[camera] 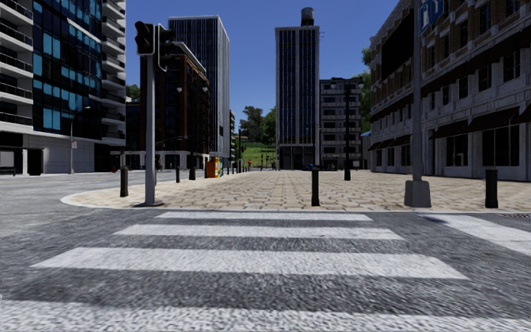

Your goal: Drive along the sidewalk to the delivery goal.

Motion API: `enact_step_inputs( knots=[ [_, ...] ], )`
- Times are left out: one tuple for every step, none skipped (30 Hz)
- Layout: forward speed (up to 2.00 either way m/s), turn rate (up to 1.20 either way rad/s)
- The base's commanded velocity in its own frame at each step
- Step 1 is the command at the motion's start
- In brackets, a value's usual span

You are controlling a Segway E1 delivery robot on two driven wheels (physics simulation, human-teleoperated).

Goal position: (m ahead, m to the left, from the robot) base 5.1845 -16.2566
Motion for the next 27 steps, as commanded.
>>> enact_step_inputs(
  knots=[
    [2.0,0.0],
    [2.0,0.0],
    [2.0,0.0],
    [2.0,0.0],
    [2.0,0.0],
    [2.0,0.0],
    [2.0,0.0],
    [2.0,0.0],
    [2.0,0.0],
    [2.0,0.0],
    [2.0,0.0],
    [2.0,0.0],
    [2.0,0.0],
    [2.0,0.0],
    [2.0,0.0],
    [2.0,0.0],
    [2.0,0.0],
    [2.0,0.0],
    [2.0,0.0],
    [2.0,0.0],
    [2.0,0.0],
    [2.0,0.0],
    [2.0,0.0],
    [2.0,0.0],
    [2.0,0.0],
    [2.0,0.0],
    [2.0,0.0]
  ],
)
